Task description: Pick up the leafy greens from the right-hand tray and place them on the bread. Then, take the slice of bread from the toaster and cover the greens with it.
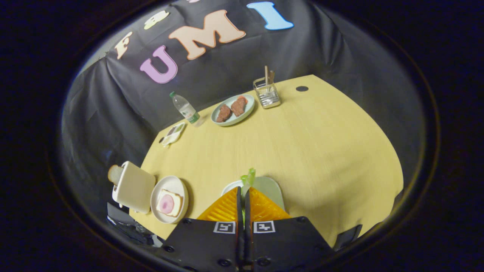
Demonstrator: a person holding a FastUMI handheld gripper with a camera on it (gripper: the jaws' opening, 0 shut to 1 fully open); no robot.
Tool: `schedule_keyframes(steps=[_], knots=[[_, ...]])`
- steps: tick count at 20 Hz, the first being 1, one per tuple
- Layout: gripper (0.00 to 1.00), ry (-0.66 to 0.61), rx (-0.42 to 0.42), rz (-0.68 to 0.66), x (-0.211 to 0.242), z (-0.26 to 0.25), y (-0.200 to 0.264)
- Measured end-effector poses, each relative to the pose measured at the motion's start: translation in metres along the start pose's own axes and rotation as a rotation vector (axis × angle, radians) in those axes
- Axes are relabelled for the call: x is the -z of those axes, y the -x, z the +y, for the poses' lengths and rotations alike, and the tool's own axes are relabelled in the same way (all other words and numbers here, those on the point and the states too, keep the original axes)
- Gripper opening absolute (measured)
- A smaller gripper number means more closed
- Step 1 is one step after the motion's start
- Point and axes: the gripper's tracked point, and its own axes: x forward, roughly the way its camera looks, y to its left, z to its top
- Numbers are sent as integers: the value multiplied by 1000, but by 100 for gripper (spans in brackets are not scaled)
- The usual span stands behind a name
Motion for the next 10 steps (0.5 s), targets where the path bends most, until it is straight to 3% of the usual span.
schedule_keyframes(steps=[10], knots=[[4,21,-142,-29,-2,136,15]])
